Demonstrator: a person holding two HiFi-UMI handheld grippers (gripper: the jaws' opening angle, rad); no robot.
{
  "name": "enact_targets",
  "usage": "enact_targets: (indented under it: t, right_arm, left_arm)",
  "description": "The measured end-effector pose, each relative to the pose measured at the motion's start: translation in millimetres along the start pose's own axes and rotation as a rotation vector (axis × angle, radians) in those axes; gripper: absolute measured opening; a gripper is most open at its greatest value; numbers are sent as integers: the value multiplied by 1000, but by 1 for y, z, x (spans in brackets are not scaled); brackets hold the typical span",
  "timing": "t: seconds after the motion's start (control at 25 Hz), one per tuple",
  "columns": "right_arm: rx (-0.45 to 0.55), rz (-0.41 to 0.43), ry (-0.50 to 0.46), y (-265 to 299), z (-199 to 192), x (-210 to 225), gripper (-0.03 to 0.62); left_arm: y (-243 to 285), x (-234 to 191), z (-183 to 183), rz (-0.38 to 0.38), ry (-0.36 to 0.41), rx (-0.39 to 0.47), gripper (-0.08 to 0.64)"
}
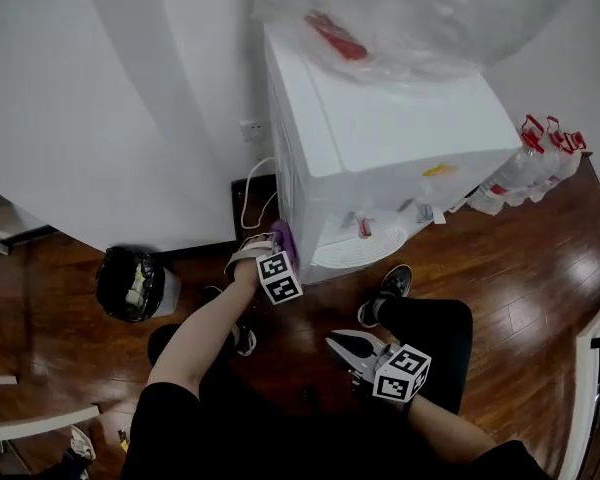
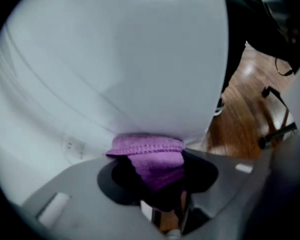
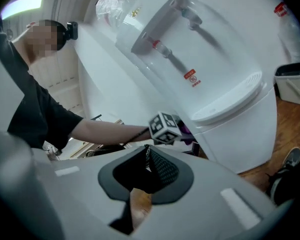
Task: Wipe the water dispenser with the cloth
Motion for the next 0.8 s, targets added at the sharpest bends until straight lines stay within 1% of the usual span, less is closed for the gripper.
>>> enact_targets:
  t: [0.08, 0.16, 0.24, 0.32, 0.36, 0.44, 0.48, 0.52, 0.56, 0.64, 0.68, 0.72, 0.8]
  right_arm:
    - [-8, -12, -21, -15, -2, 8, 28]
    - [-15, -26, -16, -35, -6, 16, 28]
    - [2, -32, 21, -52, -10, 22, 28]
    - [27, -32, 41, -68, -8, 22, 27]
    - [37, -31, 35, -75, -7, 21, 26]
    - [60, -39, 18, -90, -7, 19, 26]
    - [79, -50, 16, -97, -5, 19, 26]
    - [105, -66, 18, -104, -2, 20, 27]
    - [133, -86, 20, -111, 3, 20, 27]
    - [185, -126, 17, -124, 12, 20, 26]
    - [203, -143, 11, -130, 16, 19, 26]
    - [214, -160, 8, -134, 19, 20, 26]
    - [220, -189, 19, -138, 20, 22, 26]
  left_arm:
    - [-54, -20, 19, 45, -51, 43, 216]
    - [-113, -35, 38, 88, -108, 100, 216]
    - [-173, -49, 57, 176, -135, 162, 216]
    - [-232, -60, 75, 297, -175, 239, 216]
    - [-259, -63, 82, 361, -214, 285, 216]
    - [-302, -58, 88, 470, -320, 374, 216]
    - [-314, -48, 87, 506, -381, 403, 216]
    - [-319, -34, 84, 521, -449, 423, 216]
    - [-319, -15, 79, 513, -530, 438, 216]
    - [-306, 37, 68, 443, -712, 467, 216]
    - [-297, 66, 63, 403, -791, 477, 216]
    - [-288, 95, 59, 367, -852, 480, 216]
    - [-273, 149, 57, 302, -945, 489, 216]
Point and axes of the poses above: the fingertips, and each gripper's own axes: y forward along the fingers, x to its right, z out of its top, the point moved 8 cm from there along -y, backward along the fingers, and after that the axes turned 6 degrees about -z, right-handed, at the moved point
